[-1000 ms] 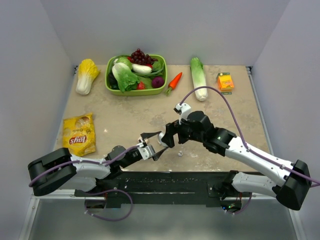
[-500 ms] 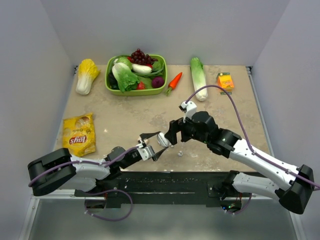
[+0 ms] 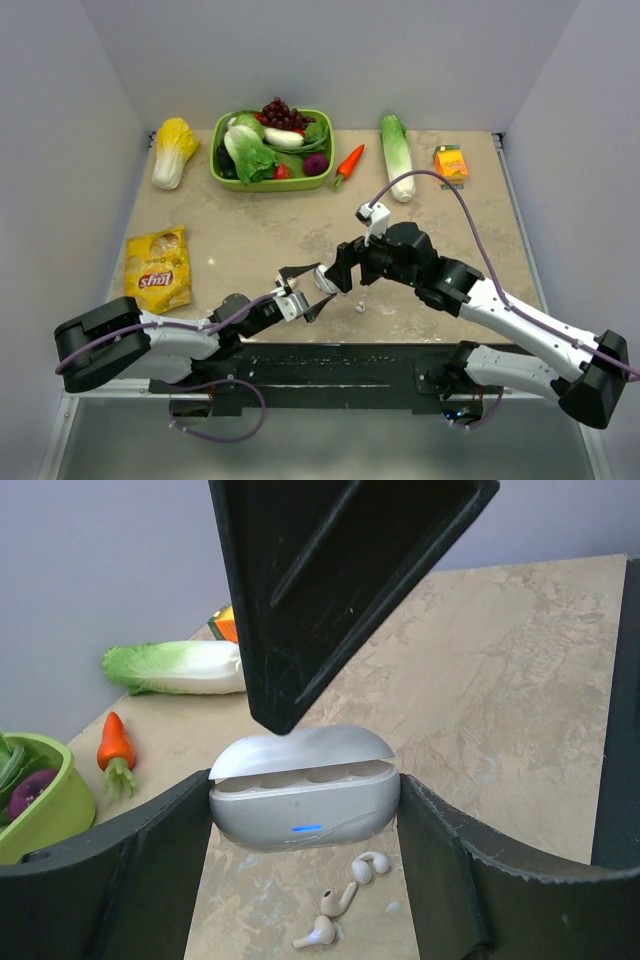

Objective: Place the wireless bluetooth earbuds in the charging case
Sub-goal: Open the charging case.

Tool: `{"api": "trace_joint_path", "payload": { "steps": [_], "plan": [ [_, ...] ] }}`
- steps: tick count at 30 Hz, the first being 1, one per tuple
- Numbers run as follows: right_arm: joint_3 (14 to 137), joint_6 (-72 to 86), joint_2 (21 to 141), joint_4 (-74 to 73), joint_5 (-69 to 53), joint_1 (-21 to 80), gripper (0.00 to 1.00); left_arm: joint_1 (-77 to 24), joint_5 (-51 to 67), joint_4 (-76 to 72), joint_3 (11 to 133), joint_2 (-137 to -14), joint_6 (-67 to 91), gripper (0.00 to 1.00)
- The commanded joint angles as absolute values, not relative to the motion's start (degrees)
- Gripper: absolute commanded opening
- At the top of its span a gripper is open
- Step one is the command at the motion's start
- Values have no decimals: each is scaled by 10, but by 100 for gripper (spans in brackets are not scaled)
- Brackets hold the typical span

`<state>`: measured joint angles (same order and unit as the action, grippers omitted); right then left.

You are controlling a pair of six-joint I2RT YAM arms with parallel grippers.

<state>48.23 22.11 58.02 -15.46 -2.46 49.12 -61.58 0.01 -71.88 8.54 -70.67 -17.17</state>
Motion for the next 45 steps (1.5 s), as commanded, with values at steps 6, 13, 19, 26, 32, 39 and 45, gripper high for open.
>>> {"api": "trace_joint_path", "payload": {
  "steps": [6, 13, 19, 26, 32, 39, 45],
  "plan": [
    [487, 197, 613, -156, -44, 493, 98, -621, 2, -746, 107, -703, -181, 0],
    [489, 206, 613, -172, -5, 493, 97, -625, 2, -742, 105, -697, -183, 0],
    [487, 215, 599, -177, 18, 491, 96, -628, -16, -740, 97, -687, -183, 0],
    [486, 219, 585, -179, 31, 489, 94, -631, -25, -739, 87, -675, -184, 0],
    [487, 219, 547, -143, 2, 490, 88, -632, -30, -738, 91, -679, -183, 0],
    [503, 209, 583, -132, -55, 490, 65, -633, -34, -722, 112, -693, -183, 0],
    [488, 216, 592, -122, -60, 490, 57, -633, -34, -729, 113, -695, -186, 0]
  ]
}}
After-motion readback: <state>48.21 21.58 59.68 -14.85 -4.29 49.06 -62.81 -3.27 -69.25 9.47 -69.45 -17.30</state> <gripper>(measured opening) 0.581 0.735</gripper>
